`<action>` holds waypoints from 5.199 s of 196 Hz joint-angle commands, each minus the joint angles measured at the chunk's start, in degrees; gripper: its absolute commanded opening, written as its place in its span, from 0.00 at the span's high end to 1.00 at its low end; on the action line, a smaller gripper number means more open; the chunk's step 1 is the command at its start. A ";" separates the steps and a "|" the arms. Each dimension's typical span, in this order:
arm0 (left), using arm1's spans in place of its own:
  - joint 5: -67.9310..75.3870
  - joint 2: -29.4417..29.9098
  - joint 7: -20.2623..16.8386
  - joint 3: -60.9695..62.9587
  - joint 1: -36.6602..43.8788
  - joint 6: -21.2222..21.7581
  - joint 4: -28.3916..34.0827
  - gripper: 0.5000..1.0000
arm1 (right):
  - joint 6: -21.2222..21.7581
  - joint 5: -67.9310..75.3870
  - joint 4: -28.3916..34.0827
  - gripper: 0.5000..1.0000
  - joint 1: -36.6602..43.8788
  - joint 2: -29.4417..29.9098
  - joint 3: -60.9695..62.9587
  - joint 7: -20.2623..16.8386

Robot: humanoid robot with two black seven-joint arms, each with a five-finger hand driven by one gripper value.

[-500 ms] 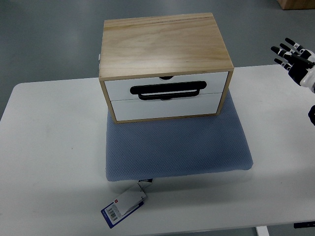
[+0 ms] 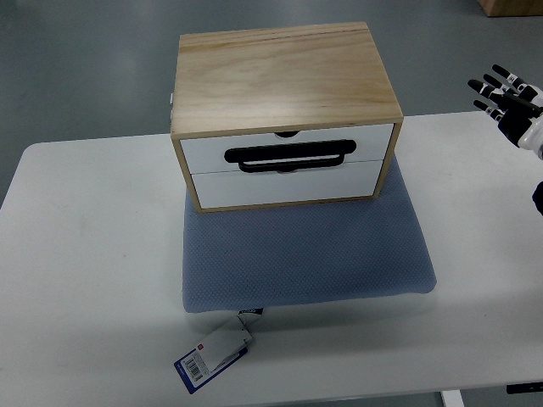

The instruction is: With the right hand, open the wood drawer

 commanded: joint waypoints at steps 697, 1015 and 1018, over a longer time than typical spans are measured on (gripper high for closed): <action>0.00 0.00 -0.01 -0.01 0.04 -0.01 -0.03 0.00 | 32.82 -4.74 19.72 0.14 64.60 -11.60 -75.50 4.13; 0.00 0.00 -0.01 -0.01 0.04 -0.01 -0.03 0.00 | 18.22 2.38 23.50 0.14 71.37 7.12 -92.73 -0.44; 0.00 0.00 -0.01 -0.01 -0.05 -0.01 -0.03 0.00 | 18.12 2.38 23.41 0.14 71.28 7.12 -92.73 -0.44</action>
